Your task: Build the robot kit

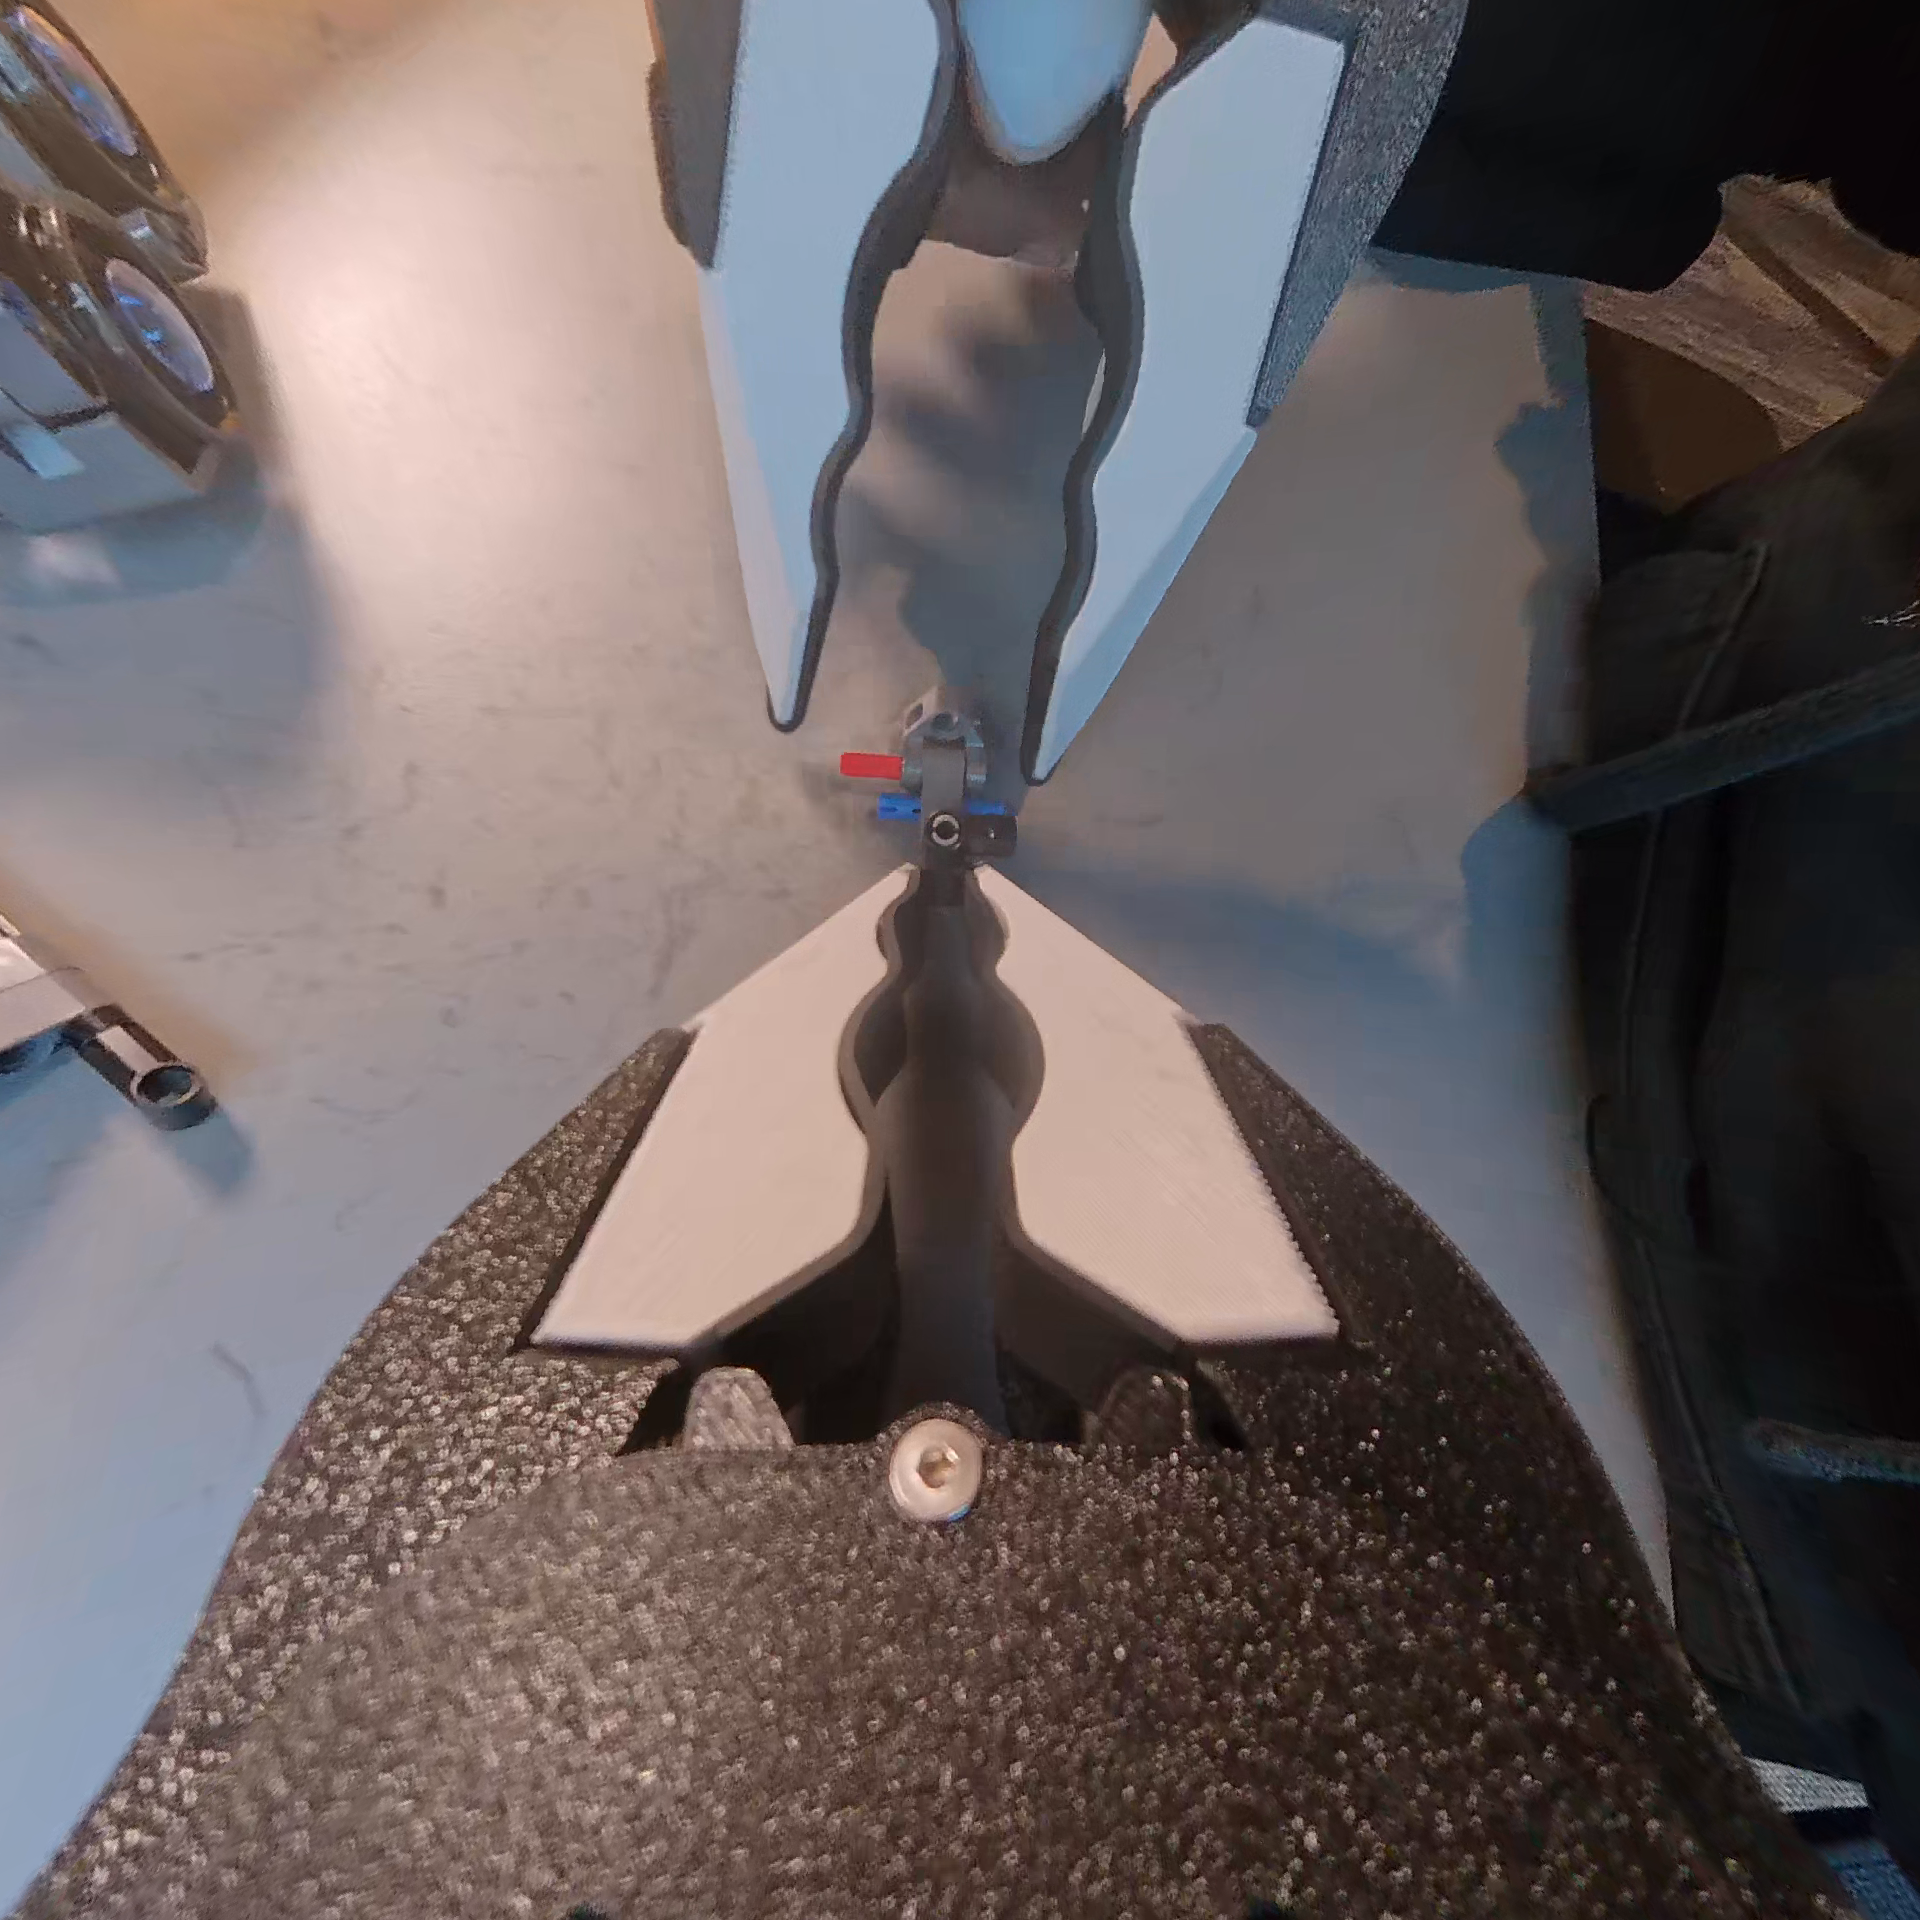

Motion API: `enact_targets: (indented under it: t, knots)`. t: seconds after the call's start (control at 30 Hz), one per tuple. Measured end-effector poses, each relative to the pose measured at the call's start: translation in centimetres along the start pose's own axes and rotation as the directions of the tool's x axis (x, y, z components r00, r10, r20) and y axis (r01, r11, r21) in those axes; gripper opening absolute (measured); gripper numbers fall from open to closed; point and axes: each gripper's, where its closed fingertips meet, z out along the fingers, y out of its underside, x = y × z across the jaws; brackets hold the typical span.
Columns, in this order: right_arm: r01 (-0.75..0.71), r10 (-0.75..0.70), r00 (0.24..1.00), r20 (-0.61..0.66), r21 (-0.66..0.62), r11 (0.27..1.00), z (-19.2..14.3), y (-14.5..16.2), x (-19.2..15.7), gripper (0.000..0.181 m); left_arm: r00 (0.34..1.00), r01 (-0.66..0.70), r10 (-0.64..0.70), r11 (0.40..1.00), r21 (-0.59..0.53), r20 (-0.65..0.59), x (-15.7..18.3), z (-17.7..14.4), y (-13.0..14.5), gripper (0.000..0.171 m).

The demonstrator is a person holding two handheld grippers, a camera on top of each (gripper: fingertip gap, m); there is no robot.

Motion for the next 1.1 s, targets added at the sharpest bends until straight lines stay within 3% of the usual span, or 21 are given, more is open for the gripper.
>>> enact_targets:
  t: [0.1,0.17,0.67,0.9,1.1]
  knots:
    - [0.03,-0.029,0.998,0.049,-0.019,0.999,0.5,0.0,-0.1,0.041,1.0,0.004,-0.004,1.0,-0.004,0.0,0.0,0.0,0.0,0.006]
    - [0.036,-0.034,0.997,0.064,-0.03,0.999,0.7,0.1,-0.1,0.03,1.0,0.005,-0.005,1.0,-0.011,0.004,-0.1,0.1,0.0,0.006]
    - [0.018,-0.018,1.0,0.004,0.009,1.0,0.9,0.0,0.1,0.025,0.999,0.038,-0.038,0.997,-0.06,0.014,-0.3,0.0,-0.7,0.005]
    - [0.012,-0.012,1.0,0.013,0.003,1.0,1.0,-0.1,0.1,0.025,0.996,-0.077,0.083,0.971,-0.227,0.015,-0.3,-0.3,0.2,0.005]
    - [0.017,-0.017,1.0,0.002,-0.016,1.0,1.0,-0.1,0.1,0.026,0.989,-0.141,0.145,0.937,-0.318,-0.013,-0.3,-0.3,-0.5,0.005]
